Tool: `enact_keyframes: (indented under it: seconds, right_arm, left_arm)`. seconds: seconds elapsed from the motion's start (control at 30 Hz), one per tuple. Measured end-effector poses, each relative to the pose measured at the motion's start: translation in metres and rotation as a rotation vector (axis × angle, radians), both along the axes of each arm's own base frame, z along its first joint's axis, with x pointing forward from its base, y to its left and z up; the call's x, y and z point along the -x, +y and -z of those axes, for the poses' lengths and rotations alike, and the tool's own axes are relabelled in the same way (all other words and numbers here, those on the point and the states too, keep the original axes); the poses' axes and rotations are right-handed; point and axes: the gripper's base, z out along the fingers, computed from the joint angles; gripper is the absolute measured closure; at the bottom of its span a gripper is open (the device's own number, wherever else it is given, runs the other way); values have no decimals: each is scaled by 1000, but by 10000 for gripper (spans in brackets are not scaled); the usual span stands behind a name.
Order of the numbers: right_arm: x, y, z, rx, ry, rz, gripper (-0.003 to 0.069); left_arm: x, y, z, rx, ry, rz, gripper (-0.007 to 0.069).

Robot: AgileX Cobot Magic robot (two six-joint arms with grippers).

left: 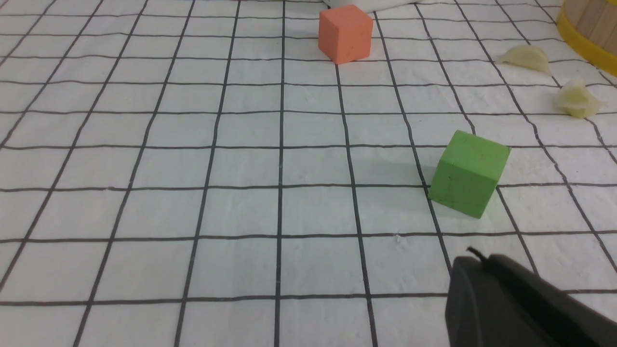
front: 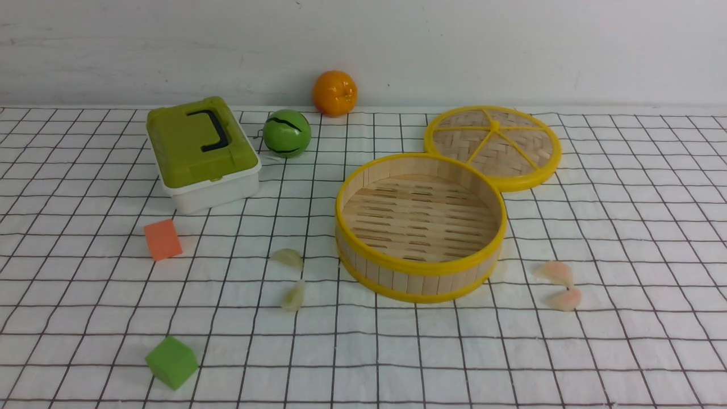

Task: Put the dumplings into the steamer on the table with the white tablecloth.
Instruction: 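Reach for and grasp a dumpling on the table with the left gripper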

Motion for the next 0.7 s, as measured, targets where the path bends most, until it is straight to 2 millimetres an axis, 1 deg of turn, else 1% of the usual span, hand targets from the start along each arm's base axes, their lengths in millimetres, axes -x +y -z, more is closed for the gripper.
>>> enact_keyframes:
  seconds: [0.7]
  right_arm:
    - [0, 0, 0, 7, -3, 1, 536]
  left_arm:
    - [0, 0, 0, -13, -4, -1, 636]
